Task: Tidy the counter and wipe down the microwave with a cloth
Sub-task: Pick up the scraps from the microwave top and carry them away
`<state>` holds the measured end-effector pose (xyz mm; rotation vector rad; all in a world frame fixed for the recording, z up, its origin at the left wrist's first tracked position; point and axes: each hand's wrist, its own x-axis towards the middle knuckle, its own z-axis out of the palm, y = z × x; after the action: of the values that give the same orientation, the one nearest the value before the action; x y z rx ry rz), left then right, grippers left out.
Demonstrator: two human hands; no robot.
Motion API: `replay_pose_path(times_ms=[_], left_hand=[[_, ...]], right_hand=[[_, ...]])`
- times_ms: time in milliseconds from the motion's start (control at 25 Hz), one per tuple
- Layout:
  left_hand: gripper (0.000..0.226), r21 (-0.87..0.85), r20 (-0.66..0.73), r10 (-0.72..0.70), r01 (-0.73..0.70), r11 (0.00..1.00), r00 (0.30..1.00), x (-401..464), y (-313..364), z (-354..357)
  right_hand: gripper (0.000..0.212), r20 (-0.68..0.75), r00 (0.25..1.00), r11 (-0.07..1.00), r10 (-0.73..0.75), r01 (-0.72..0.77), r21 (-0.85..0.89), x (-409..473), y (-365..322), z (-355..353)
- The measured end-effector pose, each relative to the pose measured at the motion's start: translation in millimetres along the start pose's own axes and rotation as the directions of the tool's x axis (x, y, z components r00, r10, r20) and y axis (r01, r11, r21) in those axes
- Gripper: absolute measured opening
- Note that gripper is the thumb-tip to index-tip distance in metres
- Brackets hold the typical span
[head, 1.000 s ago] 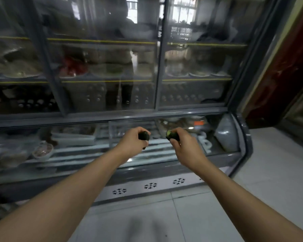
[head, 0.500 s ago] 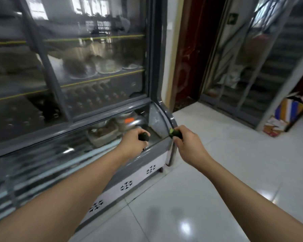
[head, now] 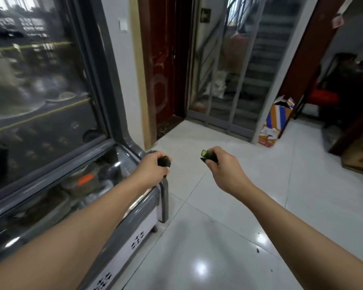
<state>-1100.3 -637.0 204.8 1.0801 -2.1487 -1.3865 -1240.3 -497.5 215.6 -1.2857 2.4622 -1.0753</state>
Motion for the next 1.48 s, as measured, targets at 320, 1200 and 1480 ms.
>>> replay_pose_path(times_ms=[320,1200,1480], left_hand=[[0.021,0.061,0.007,0.011,-0.012,0.998,1.0,144.0,41.4,67.3],[0.022,-0.037,-0.179,-0.163,0.159,0.987,0.97,566.1,95.3,160.2],[0.02,-0.037,-0.219,-0.191,0.187,0.982,0.957,700.4,114.5,146.5]], right_hand=[[0.015,-0.019,1.0,1.0,0.003,-0.003,-0.009,131.2,81.1,-32.6],[0.016,0.211,0.965,0.986,-0.155,0.163,-0.02,581.5,238.0,-29.7],[0.016,0.206,0.959,0.981,-0.193,0.195,0.012,731.9,253.7,-8.7]])
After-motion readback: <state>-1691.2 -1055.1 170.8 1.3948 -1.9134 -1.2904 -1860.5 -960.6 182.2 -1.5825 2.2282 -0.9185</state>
